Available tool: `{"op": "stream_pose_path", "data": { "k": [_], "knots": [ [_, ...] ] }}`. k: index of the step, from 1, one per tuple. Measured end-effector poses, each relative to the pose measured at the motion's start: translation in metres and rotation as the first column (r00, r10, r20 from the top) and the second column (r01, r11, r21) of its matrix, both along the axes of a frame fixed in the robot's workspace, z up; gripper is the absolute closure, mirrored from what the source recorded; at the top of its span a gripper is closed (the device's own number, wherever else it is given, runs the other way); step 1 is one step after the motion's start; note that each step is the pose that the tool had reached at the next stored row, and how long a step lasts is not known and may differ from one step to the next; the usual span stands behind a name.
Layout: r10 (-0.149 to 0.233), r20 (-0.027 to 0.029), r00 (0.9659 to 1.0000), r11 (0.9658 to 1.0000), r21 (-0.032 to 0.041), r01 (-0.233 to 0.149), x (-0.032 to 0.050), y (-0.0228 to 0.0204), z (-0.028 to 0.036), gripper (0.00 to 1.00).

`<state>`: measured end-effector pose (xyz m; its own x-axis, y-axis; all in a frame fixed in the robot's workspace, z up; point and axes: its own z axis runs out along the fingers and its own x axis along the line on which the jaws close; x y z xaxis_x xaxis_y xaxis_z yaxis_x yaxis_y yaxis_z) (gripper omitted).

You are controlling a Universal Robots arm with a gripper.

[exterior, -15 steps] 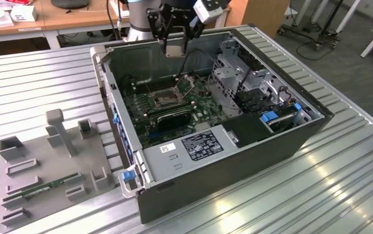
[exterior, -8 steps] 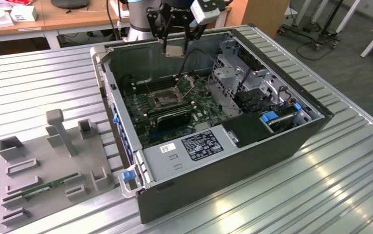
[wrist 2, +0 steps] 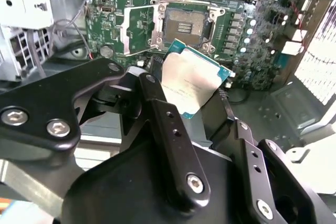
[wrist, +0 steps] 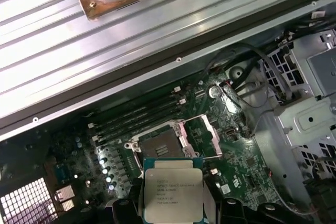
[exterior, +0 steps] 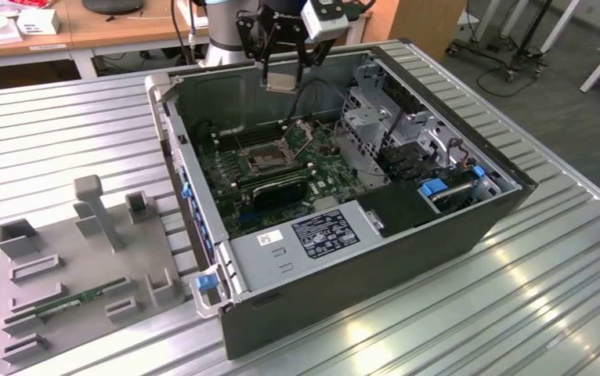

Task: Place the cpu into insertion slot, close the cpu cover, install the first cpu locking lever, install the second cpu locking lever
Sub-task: 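Place the cpu into insertion slot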

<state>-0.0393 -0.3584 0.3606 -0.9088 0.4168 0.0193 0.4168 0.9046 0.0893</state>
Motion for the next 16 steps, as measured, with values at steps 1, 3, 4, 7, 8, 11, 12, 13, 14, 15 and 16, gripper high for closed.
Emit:
{"op": "stream_pose_path", "data": {
  "k": [1,3,4,7,8,11,12,13,14,15,16],
  "knots": [
    [-0.013,0.0000,0.9999,0.9999,0.0000,0.013,0.0000,0.0000,-0.0001,0.46],
    [-0.039,0.0000,0.9992,0.9992,0.0000,0.039,0.0000,0.0000,-0.0002,0.46],
    [-0.050,0.0000,0.9988,0.9988,0.0000,0.050,0.0000,0.0000,-0.0003,0.46],
    [-0.085,0.0000,0.9964,0.9964,0.0001,0.085,0.0000,0.0000,-0.0005,0.46],
    [-0.095,0.0000,0.9954,0.9954,0.0001,0.095,0.0000,0.0000,-0.0005,0.46],
    [-0.128,0.0000,0.9918,0.9918,0.0000,0.128,0.0000,0.0000,-0.0006,0.46],
    [-0.139,0.0000,0.9903,0.9903,0.0000,0.139,0.0000,0.0000,-0.0007,0.46],
    [-0.150,0.0000,0.9887,0.9887,0.0000,0.150,0.0000,0.0000,-0.0007,0.46],
    [-0.162,0.0001,0.9869,0.9869,0.0001,0.162,0.0000,0.0000,-0.0008,0.46],
    [-0.173,0.0000,0.9849,0.9849,0.0000,0.173,0.0000,0.0000,-0.0008,0.46],
    [-0.183,0.0000,0.9832,0.9832,0.0000,0.183,0.0000,0.0000,-0.0008,0.46]
  ]
}}
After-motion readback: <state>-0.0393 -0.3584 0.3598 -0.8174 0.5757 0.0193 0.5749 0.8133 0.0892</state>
